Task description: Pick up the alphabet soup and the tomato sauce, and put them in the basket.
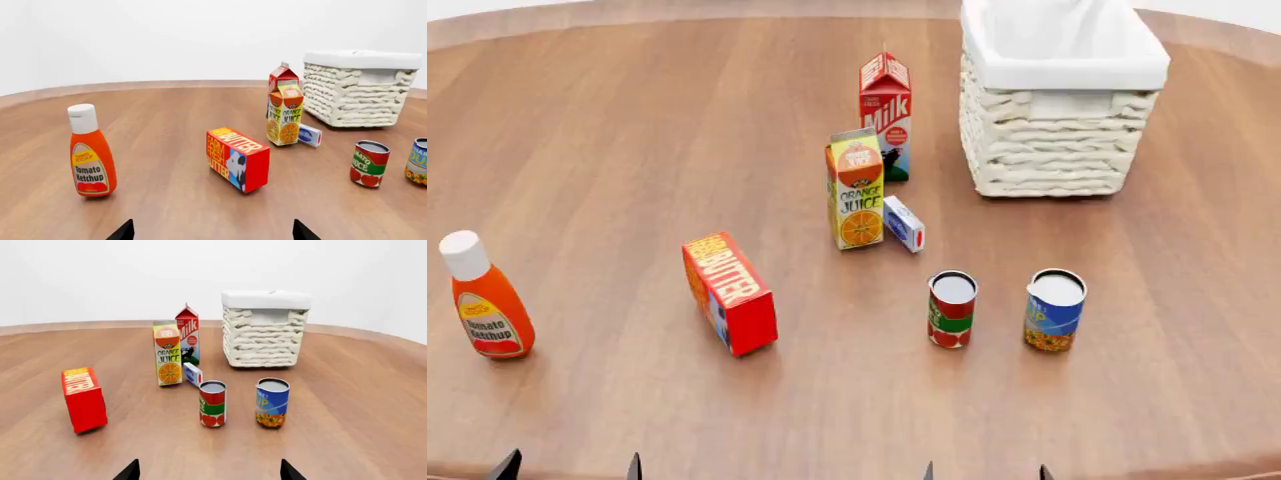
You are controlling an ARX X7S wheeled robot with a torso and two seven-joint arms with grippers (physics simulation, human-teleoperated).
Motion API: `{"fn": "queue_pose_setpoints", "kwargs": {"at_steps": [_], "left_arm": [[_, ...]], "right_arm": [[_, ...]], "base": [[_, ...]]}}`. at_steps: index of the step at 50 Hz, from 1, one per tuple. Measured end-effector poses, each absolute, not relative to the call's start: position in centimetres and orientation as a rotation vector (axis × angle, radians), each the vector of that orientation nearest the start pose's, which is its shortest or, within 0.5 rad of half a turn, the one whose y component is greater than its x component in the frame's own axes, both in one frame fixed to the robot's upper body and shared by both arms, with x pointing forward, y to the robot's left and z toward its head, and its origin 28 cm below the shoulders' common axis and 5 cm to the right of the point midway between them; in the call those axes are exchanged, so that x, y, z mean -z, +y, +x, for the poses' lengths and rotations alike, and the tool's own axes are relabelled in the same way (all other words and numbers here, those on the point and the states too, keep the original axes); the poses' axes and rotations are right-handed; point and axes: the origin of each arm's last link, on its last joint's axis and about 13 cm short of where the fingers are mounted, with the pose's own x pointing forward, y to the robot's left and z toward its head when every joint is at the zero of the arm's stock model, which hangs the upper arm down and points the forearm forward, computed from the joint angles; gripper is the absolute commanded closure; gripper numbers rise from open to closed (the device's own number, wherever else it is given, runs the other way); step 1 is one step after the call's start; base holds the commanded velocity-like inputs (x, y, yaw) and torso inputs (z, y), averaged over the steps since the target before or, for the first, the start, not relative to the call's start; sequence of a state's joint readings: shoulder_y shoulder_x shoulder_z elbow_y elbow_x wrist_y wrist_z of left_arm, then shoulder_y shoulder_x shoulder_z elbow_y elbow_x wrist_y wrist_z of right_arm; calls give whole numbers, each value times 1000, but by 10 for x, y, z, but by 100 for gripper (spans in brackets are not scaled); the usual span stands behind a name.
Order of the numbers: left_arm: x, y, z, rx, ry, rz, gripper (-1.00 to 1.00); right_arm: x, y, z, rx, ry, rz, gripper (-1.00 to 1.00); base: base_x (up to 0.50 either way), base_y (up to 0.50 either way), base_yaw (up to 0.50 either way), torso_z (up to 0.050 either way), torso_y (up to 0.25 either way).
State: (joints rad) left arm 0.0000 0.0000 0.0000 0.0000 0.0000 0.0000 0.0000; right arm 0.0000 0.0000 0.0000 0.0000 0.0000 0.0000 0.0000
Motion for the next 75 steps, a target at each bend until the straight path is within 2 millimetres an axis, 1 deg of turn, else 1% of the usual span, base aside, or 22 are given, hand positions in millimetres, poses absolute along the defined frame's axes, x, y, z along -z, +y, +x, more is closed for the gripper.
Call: {"fn": "queue_pose_setpoints", "kwargs": {"at_steps": [2,15,20,22,25,30,32,35,39,43,47,55,70,75], "left_arm": [[-14,202,214,11,-13,-13,-100],[-14,205,213,-5,0,16,-100],[-22,206,213,-14,-20,25,-100],[-35,209,216,-18,-47,36,-100],[-63,215,225,-21,-109,77,-100],[-123,225,235,-27,-244,177,-100],[-147,228,236,-37,-303,202,-100],[-180,231,232,-43,-397,233,-100],[-209,232,222,-49,-495,276,-100],[-225,233,213,-57,-557,288,-100],[-233,234,206,-64,-594,290,-100],[-237,233,200,-65,-620,289,-100],[-239,231,192,-61,-638,276,-100],[-239,230,191,-57,-641,274,-100]], "right_arm": [[-14,-96,214,-3,-13,8,-100],[-14,-96,212,-4,-3,9,-100],[-20,-95,212,8,-10,14,-100],[-29,-95,214,11,-31,14,-100],[-51,-95,221,12,-88,11,-100],[-104,-97,240,16,-215,17,-100],[-125,-97,244,15,-265,19,-100],[-152,-98,245,14,-334,21,-100],[-179,-99,242,14,-407,21,-100],[-197,-99,237,13,-459,15,-100],[-207,-99,234,13,-491,10,-100],[-215,-99,230,16,-521,4,-100],[-220,-99,224,26,-546,13,-100],[-219,-98,223,27,-551,17,-100]], "base": [[0,0,0,0,0],[0,0,0,0,0],[0,0,0,0,0],[0,0,0,0,0],[0,0,0,0,0],[0,0,0,0,0],[0,0,0,0,0],[0,0,0,17,0],[0,0,0,50,0],[0,0,0,50,0],[0,0,0,50,0],[0,0,0,50,0],[0,0,0,50,0],[0,0,0,50,0]]}}
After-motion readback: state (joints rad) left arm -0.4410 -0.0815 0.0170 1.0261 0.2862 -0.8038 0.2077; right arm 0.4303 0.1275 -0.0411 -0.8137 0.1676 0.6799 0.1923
